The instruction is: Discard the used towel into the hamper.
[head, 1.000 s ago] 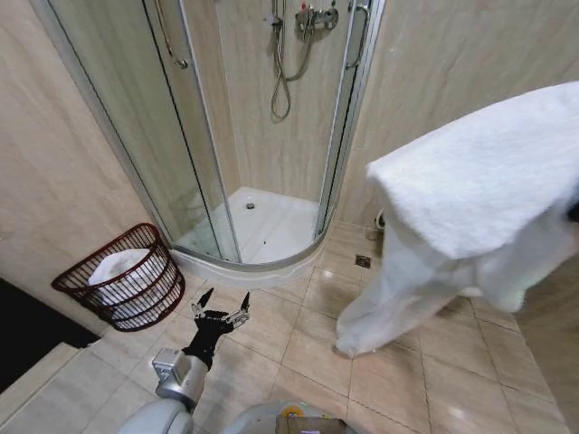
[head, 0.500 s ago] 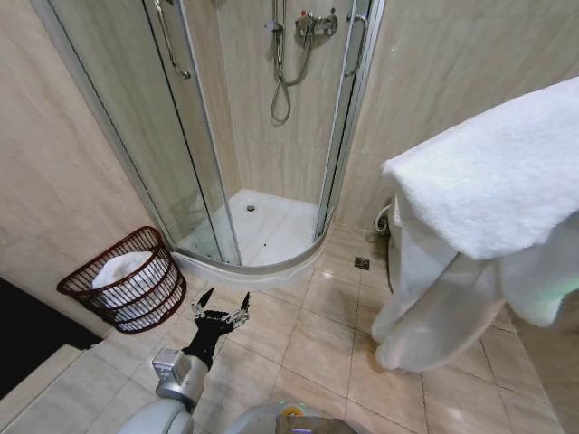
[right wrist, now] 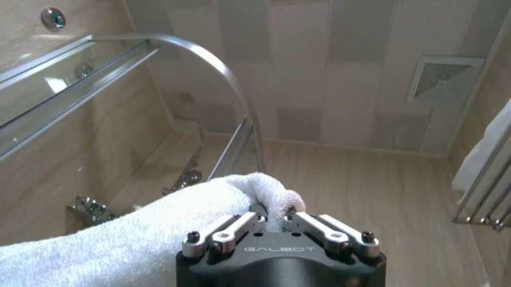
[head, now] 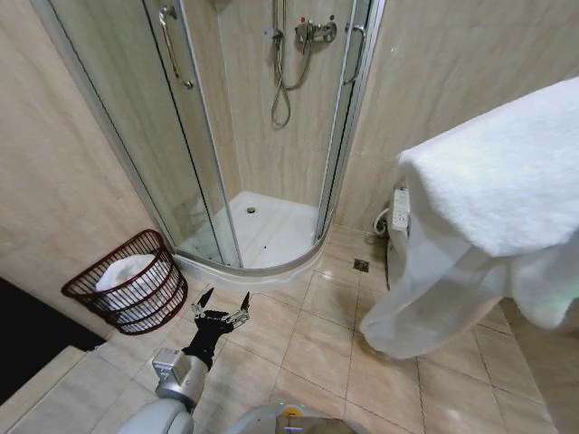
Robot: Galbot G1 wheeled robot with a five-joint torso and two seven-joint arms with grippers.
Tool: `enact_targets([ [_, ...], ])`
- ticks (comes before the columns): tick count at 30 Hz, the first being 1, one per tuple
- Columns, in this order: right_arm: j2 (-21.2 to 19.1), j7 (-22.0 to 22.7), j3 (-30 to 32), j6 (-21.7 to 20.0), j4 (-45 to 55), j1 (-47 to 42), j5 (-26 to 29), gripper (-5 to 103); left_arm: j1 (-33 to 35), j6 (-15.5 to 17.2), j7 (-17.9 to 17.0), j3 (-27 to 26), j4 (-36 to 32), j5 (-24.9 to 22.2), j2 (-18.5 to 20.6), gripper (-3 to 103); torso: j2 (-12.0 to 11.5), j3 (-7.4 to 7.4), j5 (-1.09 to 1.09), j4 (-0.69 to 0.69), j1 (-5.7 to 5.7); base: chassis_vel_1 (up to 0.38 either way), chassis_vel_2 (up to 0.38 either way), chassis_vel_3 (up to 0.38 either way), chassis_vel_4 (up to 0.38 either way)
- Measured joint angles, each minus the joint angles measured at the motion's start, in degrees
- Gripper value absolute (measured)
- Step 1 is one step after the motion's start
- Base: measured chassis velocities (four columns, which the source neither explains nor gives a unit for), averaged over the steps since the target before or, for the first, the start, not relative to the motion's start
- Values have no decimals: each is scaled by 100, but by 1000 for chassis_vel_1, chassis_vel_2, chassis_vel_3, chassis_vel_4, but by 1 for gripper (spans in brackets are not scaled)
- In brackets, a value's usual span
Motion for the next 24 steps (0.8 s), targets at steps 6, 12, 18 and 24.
enact_targets([
  [6, -7, -27, -8, 12, -2, -77, -43, 7, 0, 0, 0, 0, 0, 0, 0, 100, 142, 89, 0, 0, 54, 0, 0, 0, 0],
  [12, 19, -79, -114, 16, -4, -68, -152, 7, 0, 0, 0, 0, 0, 0, 0, 100, 283, 175, 0, 0, 108, 0, 0, 0, 0],
  [18, 61, -120, -220, 28, -6, 19, -253, 7, 0, 0, 0, 0, 0, 0, 0, 100, 416, 250, 0, 0, 165, 0, 0, 0, 0],
  [24, 42, -122, -260, 29, -7, 65, -252, 7, 0, 0, 0, 0, 0, 0, 0, 100, 578, 349, 0, 0, 228, 0, 0, 0, 0],
])
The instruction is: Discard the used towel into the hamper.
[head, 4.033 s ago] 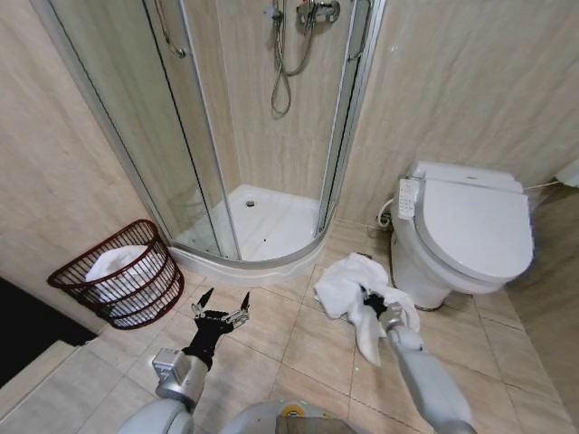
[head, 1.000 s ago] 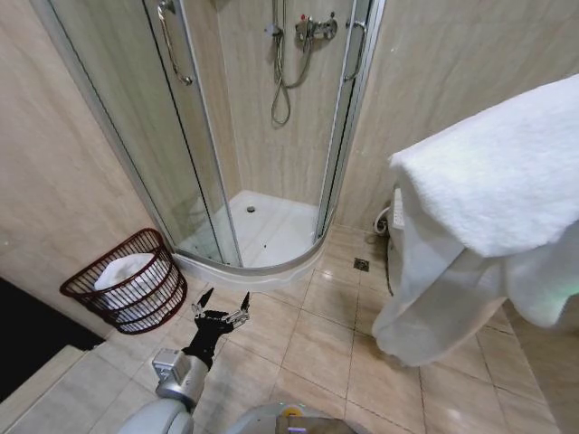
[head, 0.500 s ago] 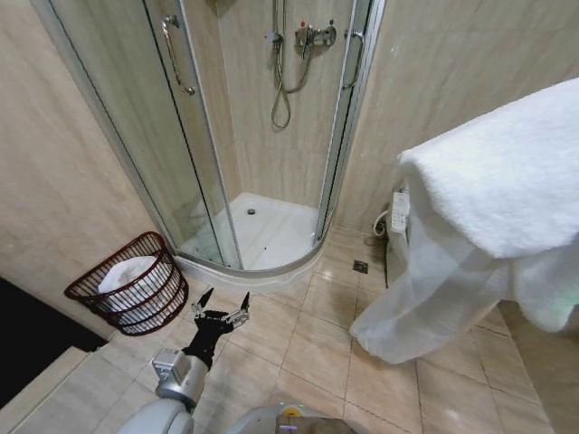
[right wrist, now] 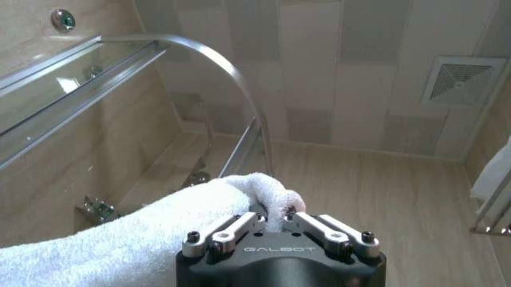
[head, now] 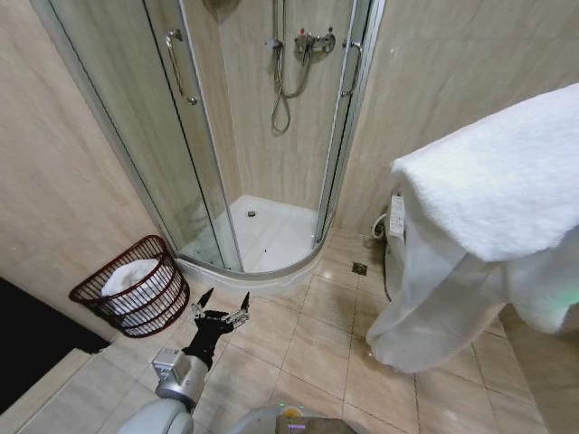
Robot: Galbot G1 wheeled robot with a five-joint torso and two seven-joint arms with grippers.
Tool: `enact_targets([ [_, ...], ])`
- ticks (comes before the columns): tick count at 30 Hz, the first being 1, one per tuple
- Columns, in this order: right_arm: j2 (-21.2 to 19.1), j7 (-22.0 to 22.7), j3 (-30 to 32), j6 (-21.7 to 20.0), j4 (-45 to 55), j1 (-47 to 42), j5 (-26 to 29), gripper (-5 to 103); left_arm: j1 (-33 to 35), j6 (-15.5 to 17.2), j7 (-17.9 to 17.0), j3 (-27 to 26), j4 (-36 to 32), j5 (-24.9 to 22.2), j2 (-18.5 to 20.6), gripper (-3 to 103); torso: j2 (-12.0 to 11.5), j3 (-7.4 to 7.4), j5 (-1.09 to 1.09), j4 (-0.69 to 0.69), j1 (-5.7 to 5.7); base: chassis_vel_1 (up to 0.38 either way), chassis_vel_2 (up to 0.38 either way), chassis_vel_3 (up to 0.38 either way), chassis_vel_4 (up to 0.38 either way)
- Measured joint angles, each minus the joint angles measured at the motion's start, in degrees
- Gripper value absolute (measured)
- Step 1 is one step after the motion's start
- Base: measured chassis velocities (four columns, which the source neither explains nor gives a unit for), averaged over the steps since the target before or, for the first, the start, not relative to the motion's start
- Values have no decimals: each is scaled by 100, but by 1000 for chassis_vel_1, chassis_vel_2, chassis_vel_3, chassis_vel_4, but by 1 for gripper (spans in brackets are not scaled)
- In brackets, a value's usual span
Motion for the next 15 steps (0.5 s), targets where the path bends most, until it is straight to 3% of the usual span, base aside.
enact_targets([
  [10, -87, 2, -72, -23, 0, 56, 11, 7, 0, 0, 0, 0, 0, 0, 0, 100, 218, 130, 0, 0, 89, 0, 0, 0, 0],
  [15, -211, 62, 10, -99, 0, 66, 269, 7, 0, 0, 0, 0, 0, 0, 0, 100, 348, 217, 0, 0, 132, 0, 0, 0, 0],
])
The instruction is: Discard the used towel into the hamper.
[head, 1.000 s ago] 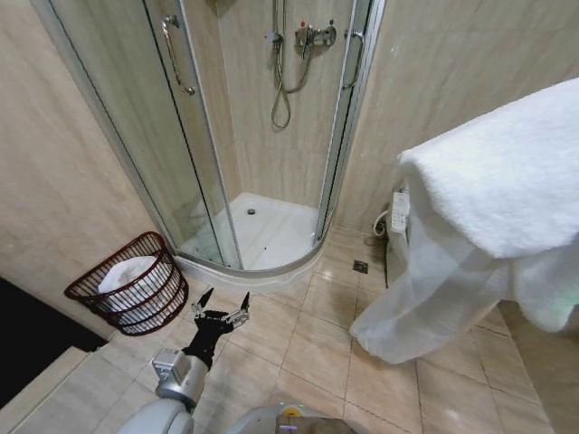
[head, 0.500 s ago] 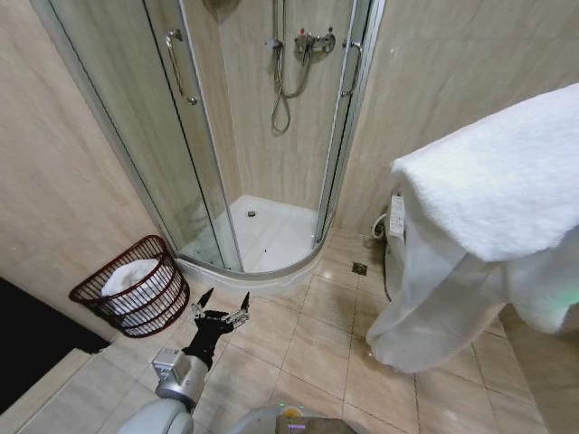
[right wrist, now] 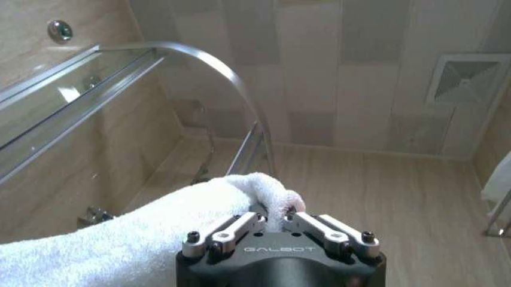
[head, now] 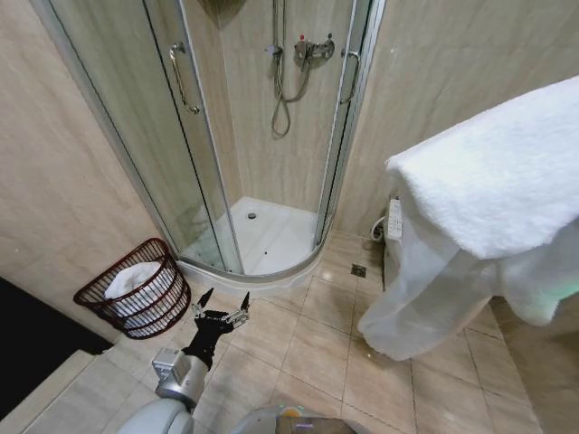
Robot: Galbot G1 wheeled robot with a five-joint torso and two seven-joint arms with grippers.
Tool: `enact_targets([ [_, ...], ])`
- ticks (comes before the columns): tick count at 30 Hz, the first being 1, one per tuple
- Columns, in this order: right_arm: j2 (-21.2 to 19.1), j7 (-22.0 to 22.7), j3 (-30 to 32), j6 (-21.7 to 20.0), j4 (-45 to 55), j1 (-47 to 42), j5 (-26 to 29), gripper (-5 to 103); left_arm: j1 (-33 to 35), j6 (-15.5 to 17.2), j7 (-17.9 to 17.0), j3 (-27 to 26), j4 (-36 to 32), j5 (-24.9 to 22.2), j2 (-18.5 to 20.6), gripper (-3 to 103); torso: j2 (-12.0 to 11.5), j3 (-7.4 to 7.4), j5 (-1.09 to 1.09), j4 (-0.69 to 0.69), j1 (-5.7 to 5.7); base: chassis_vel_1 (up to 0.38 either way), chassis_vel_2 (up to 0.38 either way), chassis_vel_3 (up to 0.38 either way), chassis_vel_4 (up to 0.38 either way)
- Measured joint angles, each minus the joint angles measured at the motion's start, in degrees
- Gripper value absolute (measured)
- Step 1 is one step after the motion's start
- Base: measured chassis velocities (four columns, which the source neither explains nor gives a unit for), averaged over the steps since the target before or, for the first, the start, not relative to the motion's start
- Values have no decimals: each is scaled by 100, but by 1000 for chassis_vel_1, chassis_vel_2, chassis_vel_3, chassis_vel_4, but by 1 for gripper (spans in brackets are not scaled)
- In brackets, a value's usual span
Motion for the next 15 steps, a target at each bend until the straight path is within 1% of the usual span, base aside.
enact_targets([
  [1, 0, 0, 0, 0, 0, 0, 0, 7, 0, 0, 0, 0, 0, 0, 0, 100, 0, 0, 0, 0, 0, 0, 0, 0, 0],
  [7, -157, 40, 97, -74, 1, 76, 105, 7, 0, 0, 0, 0, 0, 0, 0, 100, 174, 102, 0, 0, 74, 0, 0, 0, 0],
  [13, -150, 40, 146, -80, 0, 32, 120, 7, 0, 0, 0, 0, 0, 0, 0, 100, 290, 166, 0, -1, 124, 0, 0, 0, 0],
  [15, -146, 39, 163, -79, 0, 31, 127, 7, 0, 0, 0, 0, 0, 0, 0, 100, 364, 210, 0, 0, 153, 0, 0, 0, 0],
])
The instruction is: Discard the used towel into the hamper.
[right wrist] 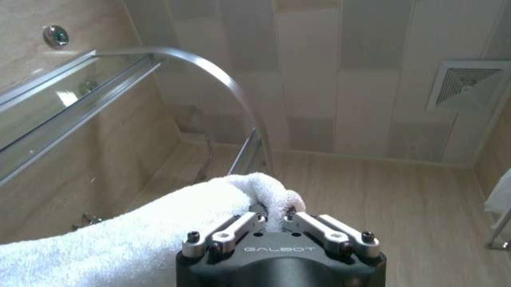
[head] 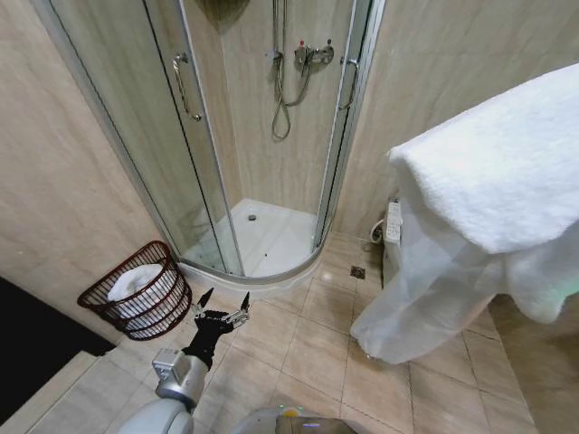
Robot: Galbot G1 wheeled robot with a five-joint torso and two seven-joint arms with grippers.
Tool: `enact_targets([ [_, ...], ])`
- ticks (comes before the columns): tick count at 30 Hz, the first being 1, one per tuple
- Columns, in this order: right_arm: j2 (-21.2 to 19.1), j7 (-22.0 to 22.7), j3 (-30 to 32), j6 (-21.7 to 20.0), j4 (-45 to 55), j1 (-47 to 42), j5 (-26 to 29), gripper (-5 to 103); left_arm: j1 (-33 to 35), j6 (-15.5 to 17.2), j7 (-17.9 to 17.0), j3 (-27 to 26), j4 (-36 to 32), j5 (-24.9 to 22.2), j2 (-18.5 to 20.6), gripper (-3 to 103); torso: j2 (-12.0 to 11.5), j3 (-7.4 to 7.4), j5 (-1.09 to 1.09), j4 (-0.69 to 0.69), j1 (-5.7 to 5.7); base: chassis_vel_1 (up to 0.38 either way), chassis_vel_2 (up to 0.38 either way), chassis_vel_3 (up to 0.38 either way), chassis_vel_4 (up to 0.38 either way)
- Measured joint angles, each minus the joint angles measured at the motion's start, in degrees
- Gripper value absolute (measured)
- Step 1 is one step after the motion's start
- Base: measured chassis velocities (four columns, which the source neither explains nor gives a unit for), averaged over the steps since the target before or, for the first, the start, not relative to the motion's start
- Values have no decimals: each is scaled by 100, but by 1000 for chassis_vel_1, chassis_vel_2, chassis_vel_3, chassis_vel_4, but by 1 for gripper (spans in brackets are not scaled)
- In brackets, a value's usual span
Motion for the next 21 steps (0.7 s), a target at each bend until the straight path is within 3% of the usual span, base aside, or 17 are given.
enact_targets([
  [21, 13, -20, 47, 25, 0, 13, 31, 7, 0, 0, 0, 0, 0, 0, 0, 100, 486, 285, 0, 0, 202, 0, 0, 0, 0],
])
